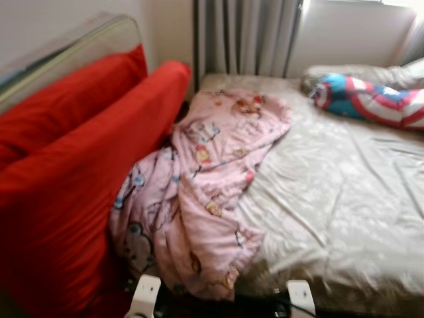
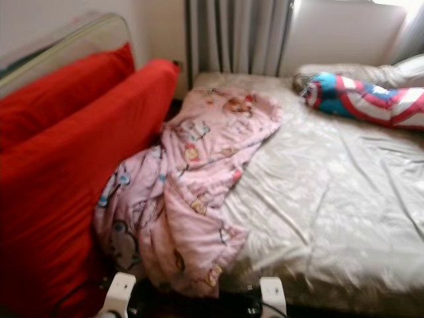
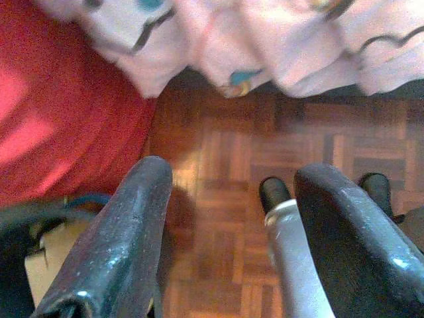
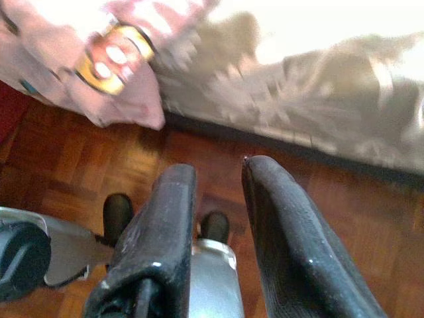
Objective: Clean up the room
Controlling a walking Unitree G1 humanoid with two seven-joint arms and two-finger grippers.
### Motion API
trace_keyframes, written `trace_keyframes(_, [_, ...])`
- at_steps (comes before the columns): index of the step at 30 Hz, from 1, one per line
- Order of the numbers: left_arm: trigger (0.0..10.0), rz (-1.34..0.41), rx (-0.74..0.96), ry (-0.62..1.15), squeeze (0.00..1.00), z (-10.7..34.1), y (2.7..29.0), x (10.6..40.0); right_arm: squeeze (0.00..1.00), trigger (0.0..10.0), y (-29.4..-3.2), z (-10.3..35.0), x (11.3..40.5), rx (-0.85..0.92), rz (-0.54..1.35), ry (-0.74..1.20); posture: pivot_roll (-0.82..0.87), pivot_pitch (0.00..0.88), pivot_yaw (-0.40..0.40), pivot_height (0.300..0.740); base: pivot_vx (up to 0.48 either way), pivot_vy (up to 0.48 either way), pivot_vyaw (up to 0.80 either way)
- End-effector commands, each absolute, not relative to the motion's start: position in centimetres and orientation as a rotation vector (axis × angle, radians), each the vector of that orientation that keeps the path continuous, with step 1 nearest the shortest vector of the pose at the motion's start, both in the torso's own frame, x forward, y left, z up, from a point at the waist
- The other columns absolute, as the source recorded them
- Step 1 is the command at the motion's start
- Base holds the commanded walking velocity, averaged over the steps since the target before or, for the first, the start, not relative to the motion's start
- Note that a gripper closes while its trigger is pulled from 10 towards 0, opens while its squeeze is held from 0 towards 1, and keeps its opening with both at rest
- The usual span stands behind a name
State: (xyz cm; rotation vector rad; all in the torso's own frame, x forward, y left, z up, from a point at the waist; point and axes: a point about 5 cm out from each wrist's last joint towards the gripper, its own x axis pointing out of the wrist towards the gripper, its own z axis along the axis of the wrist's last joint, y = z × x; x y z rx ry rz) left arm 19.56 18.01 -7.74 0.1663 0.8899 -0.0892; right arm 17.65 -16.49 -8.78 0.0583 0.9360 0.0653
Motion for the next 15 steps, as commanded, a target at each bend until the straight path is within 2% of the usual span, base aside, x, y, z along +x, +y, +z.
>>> trace_keyframes(1, [10.0,-0.089,0.167,0.91,0.0,-7.93,18.22,19.21,0.0,10.0,-16.12,-8.64,17.98,0.058,0.079,0.923,-0.05,0.0,-0.003,0.74,0.315,0.0,0.8])
trace_keyframes(15, [10.0,-0.089,0.167,0.91,0.0,-7.93,18.22,19.21,0.0,10.0,-16.12,-8.64,17.98,0.058,0.079,0.923,-0.05,0.0,-0.003,0.74,0.315,0.0,0.8])
